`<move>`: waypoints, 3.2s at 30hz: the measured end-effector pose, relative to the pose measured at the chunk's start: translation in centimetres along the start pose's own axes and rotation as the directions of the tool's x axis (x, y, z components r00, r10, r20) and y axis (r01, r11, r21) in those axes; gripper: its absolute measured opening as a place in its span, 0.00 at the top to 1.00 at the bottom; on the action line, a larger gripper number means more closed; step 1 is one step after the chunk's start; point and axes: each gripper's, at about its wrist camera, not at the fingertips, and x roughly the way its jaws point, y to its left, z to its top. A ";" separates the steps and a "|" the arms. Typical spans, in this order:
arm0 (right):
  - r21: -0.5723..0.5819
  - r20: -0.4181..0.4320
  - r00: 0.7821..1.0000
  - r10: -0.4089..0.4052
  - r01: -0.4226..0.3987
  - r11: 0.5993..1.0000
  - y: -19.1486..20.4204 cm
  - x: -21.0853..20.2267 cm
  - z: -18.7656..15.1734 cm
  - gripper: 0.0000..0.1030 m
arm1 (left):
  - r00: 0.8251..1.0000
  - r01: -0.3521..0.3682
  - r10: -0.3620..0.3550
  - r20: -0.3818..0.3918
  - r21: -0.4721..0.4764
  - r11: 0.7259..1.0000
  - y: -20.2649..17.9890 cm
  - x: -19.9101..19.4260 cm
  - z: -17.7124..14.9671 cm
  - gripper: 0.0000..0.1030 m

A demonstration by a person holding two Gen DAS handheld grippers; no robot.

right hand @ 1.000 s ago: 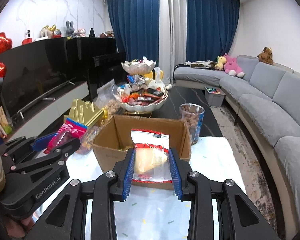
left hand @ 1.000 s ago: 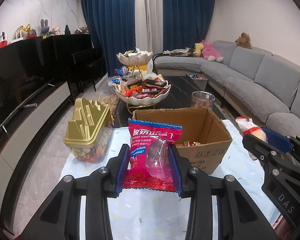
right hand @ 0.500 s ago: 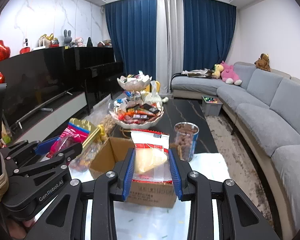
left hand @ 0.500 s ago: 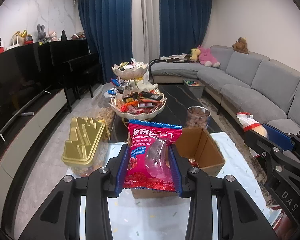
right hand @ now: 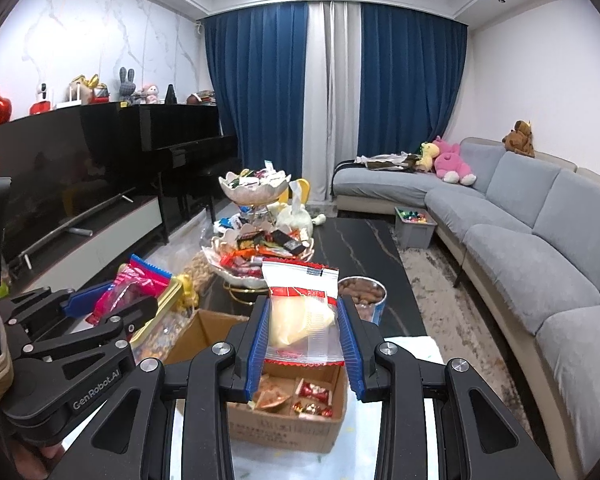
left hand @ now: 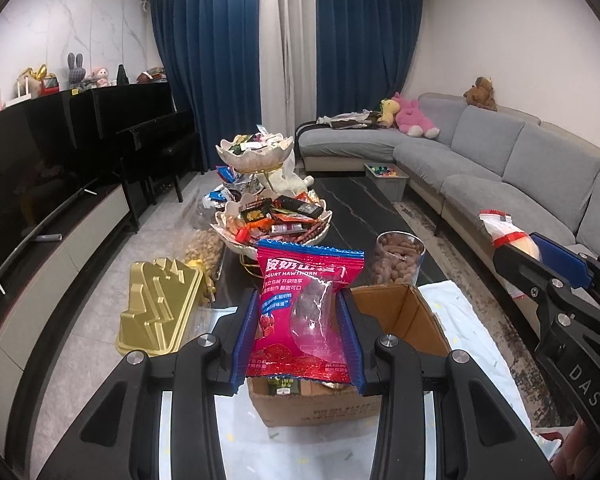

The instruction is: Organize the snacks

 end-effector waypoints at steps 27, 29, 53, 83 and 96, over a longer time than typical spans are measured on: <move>0.015 -0.176 0.984 0.017 -0.014 1.000 0.0 11.1 -1.5 0.66 | 0.982 0.015 -0.020 -0.189 -0.027 1.000 1.1 11.3 -1.4 0.62; 0.017 -0.193 0.981 0.018 -0.016 1.000 0.1 11.8 -1.7 0.66 | 0.979 0.015 -0.020 -0.201 -0.028 0.999 1.1 12.0 -1.7 0.62; 0.028 -0.363 0.930 0.059 -0.053 0.998 0.7 17.6 -5.5 0.64 | 0.947 0.045 -0.067 -0.315 -0.078 0.996 1.7 16.7 -4.3 0.56; 0.025 -0.300 0.954 -0.008 0.016 1.000 0.8 12.5 -3.1 0.25 | 0.965 -0.048 0.026 -0.259 -0.078 0.996 3.7 10.9 -2.9 0.18; 0.027 -0.272 0.962 -0.019 0.027 0.999 0.7 7.8 -2.5 0.25 | 0.974 -0.044 0.027 -0.223 -0.072 0.996 3.3 6.3 -2.7 0.18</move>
